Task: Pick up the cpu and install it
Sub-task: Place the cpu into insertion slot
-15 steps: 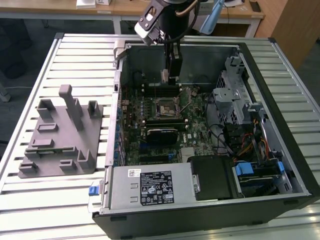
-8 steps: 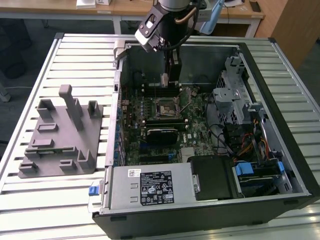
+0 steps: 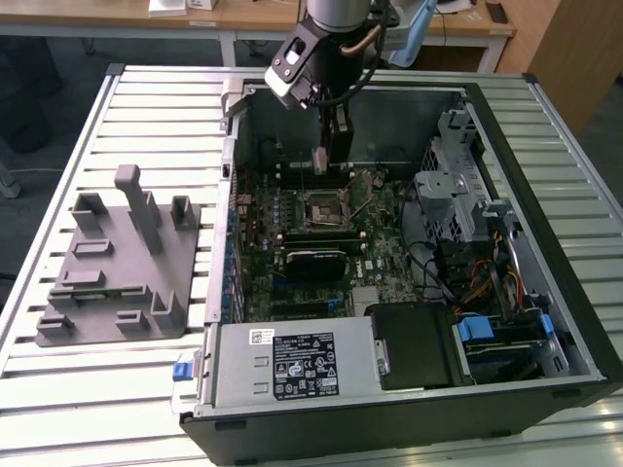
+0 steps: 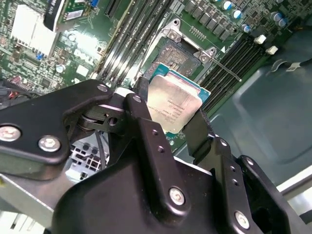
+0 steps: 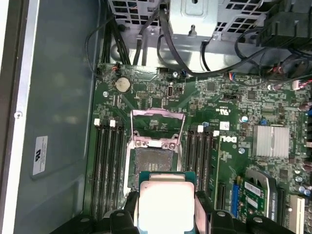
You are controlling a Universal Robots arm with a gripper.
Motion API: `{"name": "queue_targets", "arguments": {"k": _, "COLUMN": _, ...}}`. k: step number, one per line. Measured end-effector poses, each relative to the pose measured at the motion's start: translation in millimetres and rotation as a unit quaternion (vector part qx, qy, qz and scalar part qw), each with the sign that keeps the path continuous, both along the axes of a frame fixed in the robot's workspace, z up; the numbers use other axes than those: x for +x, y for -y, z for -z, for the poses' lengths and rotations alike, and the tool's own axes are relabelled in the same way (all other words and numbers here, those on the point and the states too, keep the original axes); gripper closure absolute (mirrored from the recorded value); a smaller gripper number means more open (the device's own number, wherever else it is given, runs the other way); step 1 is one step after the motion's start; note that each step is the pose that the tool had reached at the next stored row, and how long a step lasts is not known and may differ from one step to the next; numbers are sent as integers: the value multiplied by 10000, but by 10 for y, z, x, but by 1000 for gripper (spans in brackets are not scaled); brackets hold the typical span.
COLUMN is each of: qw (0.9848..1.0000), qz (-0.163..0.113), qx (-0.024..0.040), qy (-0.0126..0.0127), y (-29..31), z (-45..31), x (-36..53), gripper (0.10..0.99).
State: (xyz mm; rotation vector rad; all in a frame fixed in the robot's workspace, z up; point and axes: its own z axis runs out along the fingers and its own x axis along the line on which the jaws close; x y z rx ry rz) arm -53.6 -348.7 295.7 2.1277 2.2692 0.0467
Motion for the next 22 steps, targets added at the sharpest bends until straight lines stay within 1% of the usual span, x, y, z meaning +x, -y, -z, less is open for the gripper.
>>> {"name": "queue_targets", "arguments": {"k": 5, "qw": 10000, "qz": -1, "qx": 0, "qy": 0, "y": -22, "z": 90, "x": 4, "gripper": 545}}
{"name": "queue_targets", "arguments": {"k": 14, "qw": 10000, "qz": 0, "qx": 0, "qy": 0, "y": -22, "z": 250, "x": 4, "gripper": 545}}
{"name": "queue_targets", "arguments": {"k": 19, "qw": 10000, "qz": 21, "qx": 0, "qy": 0, "y": -19, "z": 307, "x": 8, "gripper": 545}}
{"name": "queue_targets", "arguments": {"k": 22, "qw": 10000, "qz": 36, "qx": 0, "qy": 0, "y": -19, "z": 355, "x": 13, "gripper": 545}}
